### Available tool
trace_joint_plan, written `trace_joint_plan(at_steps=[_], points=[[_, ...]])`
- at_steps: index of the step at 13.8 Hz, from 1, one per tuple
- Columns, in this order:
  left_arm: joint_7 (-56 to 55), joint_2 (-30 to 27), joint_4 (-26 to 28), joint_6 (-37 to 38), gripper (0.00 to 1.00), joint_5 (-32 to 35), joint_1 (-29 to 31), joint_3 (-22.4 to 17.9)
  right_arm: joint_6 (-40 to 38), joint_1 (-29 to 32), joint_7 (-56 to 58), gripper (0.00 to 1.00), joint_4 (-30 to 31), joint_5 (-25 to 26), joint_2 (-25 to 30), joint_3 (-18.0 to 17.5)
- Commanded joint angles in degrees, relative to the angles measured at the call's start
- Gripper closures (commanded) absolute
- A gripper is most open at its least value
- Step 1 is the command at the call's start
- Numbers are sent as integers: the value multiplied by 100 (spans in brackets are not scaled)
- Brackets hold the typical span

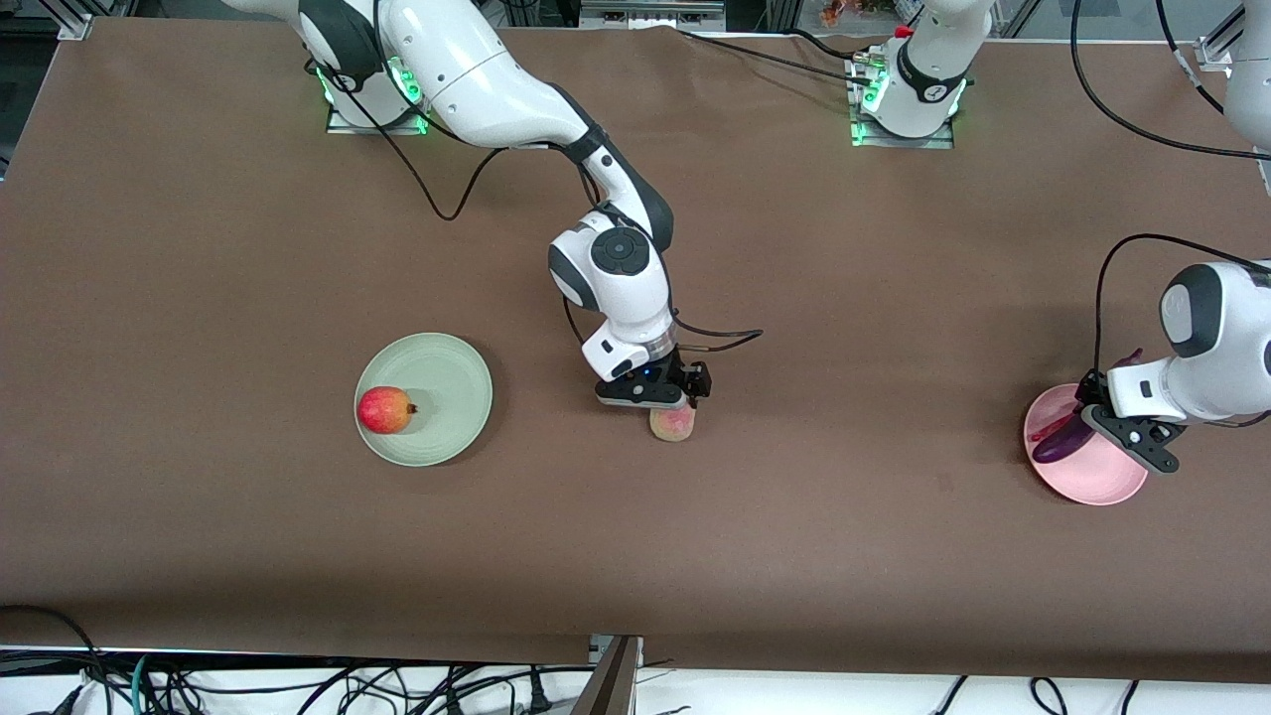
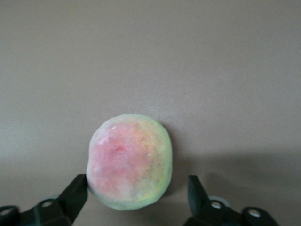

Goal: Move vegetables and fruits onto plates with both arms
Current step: 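Lay the eggplant on the pink plate while the right gripper carries the peach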

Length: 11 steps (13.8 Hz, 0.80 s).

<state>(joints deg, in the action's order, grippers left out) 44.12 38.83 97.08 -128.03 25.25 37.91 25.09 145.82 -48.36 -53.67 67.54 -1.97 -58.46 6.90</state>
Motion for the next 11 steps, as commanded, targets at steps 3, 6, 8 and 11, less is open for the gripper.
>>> trace_joint_plan(at_steps=[3,6,8,11], points=[[193,247,-390,-144,85,313,84,75,-10,-33,-118,44,-171,109,-113,75],[315,231,-418,-109,0,279,137,92,-71,-24,-65,52,-162,109,-52,75],[342,204,-418,-73,0,269,137,101,-80,-7,-21,52,-162,100,35,75],[412,-93,-418,469,0,235,137,442,-536,81,136,52,-162,100,237,145]])
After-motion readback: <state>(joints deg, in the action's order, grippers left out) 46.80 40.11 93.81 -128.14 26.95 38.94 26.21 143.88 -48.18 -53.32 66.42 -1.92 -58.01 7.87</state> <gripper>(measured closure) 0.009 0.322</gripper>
